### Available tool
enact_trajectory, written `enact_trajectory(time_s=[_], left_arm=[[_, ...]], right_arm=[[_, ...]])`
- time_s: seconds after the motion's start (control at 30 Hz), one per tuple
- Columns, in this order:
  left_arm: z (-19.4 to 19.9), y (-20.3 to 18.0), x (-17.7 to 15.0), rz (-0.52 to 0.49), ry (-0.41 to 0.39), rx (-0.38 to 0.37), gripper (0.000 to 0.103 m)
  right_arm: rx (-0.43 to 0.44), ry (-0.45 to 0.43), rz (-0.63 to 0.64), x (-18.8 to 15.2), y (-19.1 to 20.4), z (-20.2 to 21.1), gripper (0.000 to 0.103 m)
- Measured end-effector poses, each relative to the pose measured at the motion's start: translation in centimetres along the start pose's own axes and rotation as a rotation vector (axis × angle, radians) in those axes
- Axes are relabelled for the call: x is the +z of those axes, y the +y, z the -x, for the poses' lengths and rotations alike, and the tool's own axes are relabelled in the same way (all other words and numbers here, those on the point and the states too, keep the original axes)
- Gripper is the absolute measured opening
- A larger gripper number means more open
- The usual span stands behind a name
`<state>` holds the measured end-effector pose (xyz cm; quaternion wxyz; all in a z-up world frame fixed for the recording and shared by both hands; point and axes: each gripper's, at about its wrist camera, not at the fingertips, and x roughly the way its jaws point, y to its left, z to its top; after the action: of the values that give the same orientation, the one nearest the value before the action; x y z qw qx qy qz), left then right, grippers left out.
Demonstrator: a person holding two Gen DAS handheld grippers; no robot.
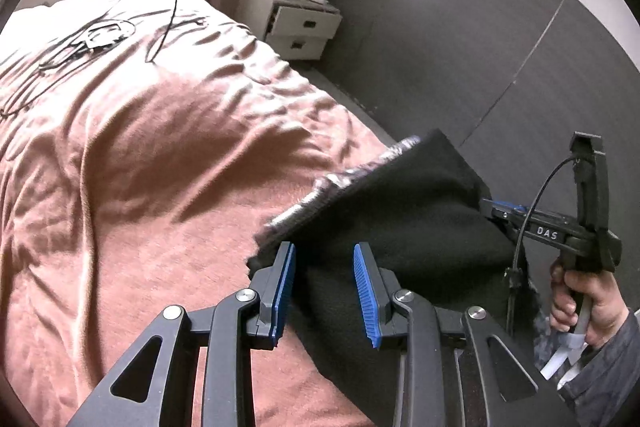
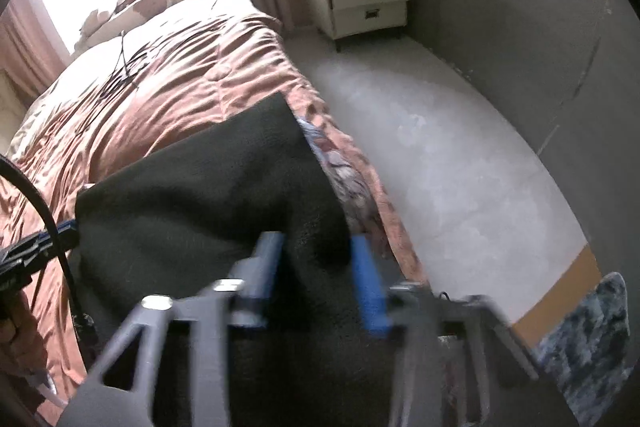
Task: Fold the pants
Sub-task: 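Lower the folded shorts onto the bed with both tools, then open both tools and release the folded shorts on the bed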
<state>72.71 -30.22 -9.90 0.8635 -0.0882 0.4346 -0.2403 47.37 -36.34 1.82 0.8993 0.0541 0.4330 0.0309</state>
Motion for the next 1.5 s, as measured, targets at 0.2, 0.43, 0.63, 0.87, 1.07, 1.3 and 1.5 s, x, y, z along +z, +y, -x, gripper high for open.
enact_trajectory(time_s=[0.2,0.43,0.63,0.87,1.07,1.3,1.5], left_arm=[[0.2,1.7,0.4,0.059,-0.001,0.005,0.040],[0.7,2.1,-0.4,0.062,0.027,0.006,0.041],[3.8,1.5,-0.9,0.044,0.022,0.008,0.041],[9.4,-0.4,-1.3,-0.011,-0.015,0.020,0.061],[14.8,-1.9,-2.0,-0.062,-0.064,0.027,0.084],[20.1,-2.9,-3.4,-0.100,-0.105,0.029,0.094],[24.6,-3.5,-5.0,-0.130,-0.149,0.029,0.102]], right_arm=[[-0.217,-0.063,0.054,1.3,1.1,0.6,0.001],[-0.234,-0.030,-0.015,1.1,1.3,1.1,0.049],[-0.167,-0.080,-0.088,-0.6,0.8,5.6,0.068],[-0.144,-0.101,-0.088,-3.3,2.3,11.4,0.068],[-0.143,-0.140,-0.066,-5.7,4.8,16.4,0.075],[-0.170,-0.207,-0.060,-9.3,7.6,21.2,0.079],[-0.180,-0.246,-0.064,-11.4,10.0,23.8,0.085]])
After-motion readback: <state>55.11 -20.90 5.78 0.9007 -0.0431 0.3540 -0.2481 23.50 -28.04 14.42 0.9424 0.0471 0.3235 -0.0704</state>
